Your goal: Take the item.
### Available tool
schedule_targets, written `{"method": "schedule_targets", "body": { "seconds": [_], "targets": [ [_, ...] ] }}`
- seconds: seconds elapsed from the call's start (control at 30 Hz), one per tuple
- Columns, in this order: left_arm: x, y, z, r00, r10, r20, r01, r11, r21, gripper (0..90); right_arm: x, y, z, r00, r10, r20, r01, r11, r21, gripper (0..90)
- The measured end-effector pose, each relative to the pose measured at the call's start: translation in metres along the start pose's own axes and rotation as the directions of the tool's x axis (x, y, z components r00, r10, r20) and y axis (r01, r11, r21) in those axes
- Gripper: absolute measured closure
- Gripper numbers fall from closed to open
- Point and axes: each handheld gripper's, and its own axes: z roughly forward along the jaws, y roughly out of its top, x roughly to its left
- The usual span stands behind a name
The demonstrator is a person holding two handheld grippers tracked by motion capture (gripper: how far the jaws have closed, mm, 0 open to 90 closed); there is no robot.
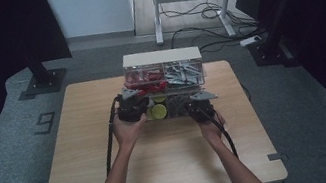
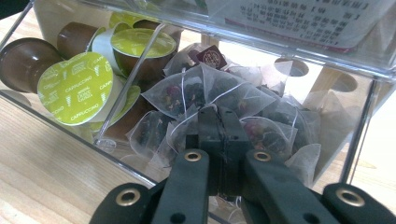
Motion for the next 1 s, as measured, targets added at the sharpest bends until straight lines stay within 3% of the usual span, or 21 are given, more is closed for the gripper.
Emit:
{"method": "schedule_targets", "body": {
  "seconds": [0.33,1.0],
  "targets": [
    [0.0,0.0,0.0,1.0,-0.001,-0.002,0.001,1.0,-0.002,90.0,0.001,0.005,-0.015,0.9999,-0.011,-0.005,0.011,0.998,-0.054,88.9],
    [0.001,-0.001,-0.001,0.9999,-0.009,-0.004,0.009,1.0,-0.003,90.0,-0.005,0.011,-0.043,0.9999,-0.006,-0.013,0.005,0.995,-0.101,89.0]
  ]
}}
